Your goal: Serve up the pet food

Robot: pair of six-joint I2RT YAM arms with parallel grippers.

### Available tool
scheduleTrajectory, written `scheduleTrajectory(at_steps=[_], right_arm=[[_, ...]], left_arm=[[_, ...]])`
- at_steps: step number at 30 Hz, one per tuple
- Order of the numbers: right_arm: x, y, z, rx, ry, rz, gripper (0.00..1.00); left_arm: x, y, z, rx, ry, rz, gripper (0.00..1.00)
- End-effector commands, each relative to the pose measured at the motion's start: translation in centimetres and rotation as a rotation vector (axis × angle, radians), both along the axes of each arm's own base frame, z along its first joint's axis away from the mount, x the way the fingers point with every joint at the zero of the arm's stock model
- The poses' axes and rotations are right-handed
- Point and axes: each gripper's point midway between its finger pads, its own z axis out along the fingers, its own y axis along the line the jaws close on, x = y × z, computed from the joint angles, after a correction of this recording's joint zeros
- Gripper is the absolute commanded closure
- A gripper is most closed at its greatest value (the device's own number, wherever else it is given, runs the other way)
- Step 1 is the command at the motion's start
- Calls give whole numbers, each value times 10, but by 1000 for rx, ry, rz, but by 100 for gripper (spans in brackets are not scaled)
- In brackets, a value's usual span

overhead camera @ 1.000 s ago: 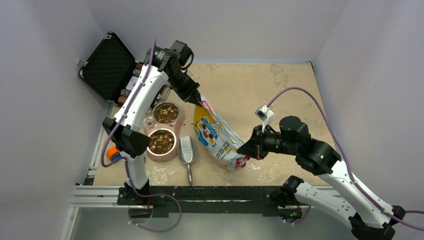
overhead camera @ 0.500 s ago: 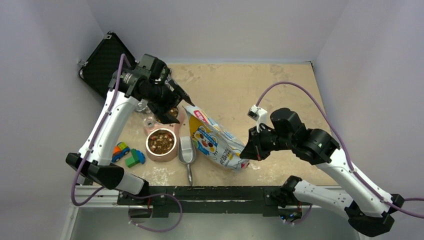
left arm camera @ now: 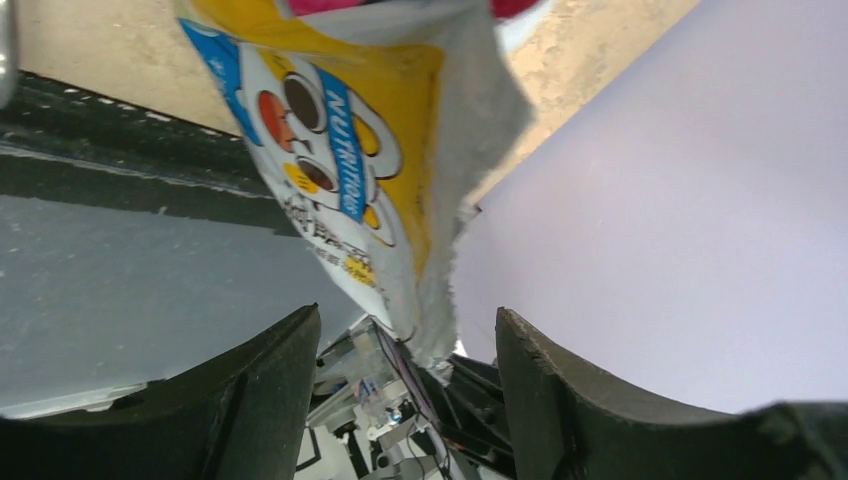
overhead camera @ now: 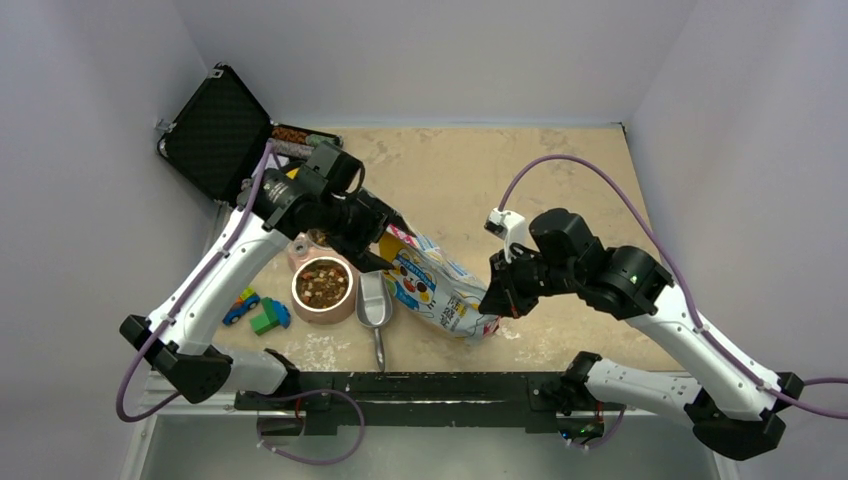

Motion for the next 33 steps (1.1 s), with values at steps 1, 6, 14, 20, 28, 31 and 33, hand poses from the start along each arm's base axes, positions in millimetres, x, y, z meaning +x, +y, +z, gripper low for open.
scheduleTrajectory(at_steps=[1,6,14,20,28,31,33], right_arm=[[-5,7,33,90,-75,57,100],[-4,8,36,95,-86,65,100],[-2,5,33,64,-106,61,100],[2,2,32,-10,-159,59,90],[24,19,48,-110,-306,31,54],[40,37,62,-124,-401,22,54],[51,49,67,-141,-470,13,54]], left_arm=[[20,-19,19,-77,-89,66,32],[19,-35,19,-81,-82,36,33],[11,-47,11,-68,-64,4,64],[12,-49,9,-58,-64,-5,82],[7,-46,10,-52,-47,-9,100],[4,-46,12,-61,-30,-11,100],[1,-47,13,-70,-15,-10,100]])
